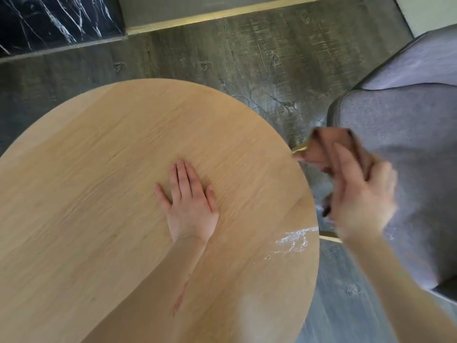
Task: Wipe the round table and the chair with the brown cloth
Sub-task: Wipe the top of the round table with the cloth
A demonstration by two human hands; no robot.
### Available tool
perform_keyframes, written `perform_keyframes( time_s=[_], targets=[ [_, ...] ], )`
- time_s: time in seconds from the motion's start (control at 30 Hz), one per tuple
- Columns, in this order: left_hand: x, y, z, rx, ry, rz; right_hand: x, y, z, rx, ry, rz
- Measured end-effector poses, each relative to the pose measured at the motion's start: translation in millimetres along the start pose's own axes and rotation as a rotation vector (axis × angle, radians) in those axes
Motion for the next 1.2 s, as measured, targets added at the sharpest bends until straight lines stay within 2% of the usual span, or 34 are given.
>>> perform_keyframes(
  time_s=[0.03,0.07,0.13,0.2,0.23,0.33,0.43,0.57,0.6,0.67,0.73,0.83,0.9,0.97,1.03,1.07,1.17,1.2],
  targets=[
    [0,-1,-1,-0.007,0.001,0.0,-14,-25,-10,0.013,0.026,-0.069],
    [0,-2,-1,-0.016,0.006,0.0,-28,-43,-10,0.049,-0.015,-0.075],
    [1,-1,1,-0.023,0.0,0.007,-75,-75,5,0.113,-0.186,-0.064],
    [3,1,-2,-0.019,0.034,0.028,-135,-103,13,0.09,-0.266,-0.208],
    [3,1,-3,-0.023,0.025,0.033,-160,-106,15,0.047,-0.251,-0.3],
    [2,0,-1,-0.051,0.019,0.032,-171,-71,20,-0.062,-0.139,-0.367],
    [0,0,-3,-0.047,0.038,0.038,-137,-25,26,-0.149,-0.081,-0.329],
    [0,0,-2,-0.065,0.038,0.037,-70,19,34,-0.168,-0.13,-0.045],
    [0,-1,-2,-0.064,0.039,0.036,-59,21,26,-0.15,-0.069,0.012],
    [0,-1,-1,-0.062,0.038,0.037,-54,9,7,-0.126,0.026,0.013],
    [0,0,-3,-0.069,0.044,0.04,-74,-31,-2,-0.028,-0.085,-0.105],
    [1,1,-3,-0.083,0.049,0.049,-149,-86,-6,0.046,-0.188,-0.464],
    [0,-2,-1,-0.082,0.056,0.047,-180,-68,12,0.008,-0.196,-0.518],
    [0,-1,-2,-0.069,0.062,0.052,-167,-41,25,-0.028,-0.223,-0.471],
    [0,0,-2,-0.059,0.041,0.054,-129,1,43,-0.124,-0.362,-0.275],
    [1,-1,-2,-0.061,0.037,0.051,-105,20,47,-0.164,-0.369,-0.163],
    [1,-2,0,-0.045,0.017,0.041,-38,49,28,-0.141,-0.194,0.122],
    [1,-2,2,-0.04,0.008,0.036,-27,37,20,-0.09,-0.137,0.078]
  ],
)
Point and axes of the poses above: each hand's wrist, its own x-axis towards the middle knuckle, its own z-axis out of the palm, y = z × x, the point moved 9 cm from there along x, towards the middle knuckle, and after that the axes turned 15 degrees about -x, right-handed, at the moved point
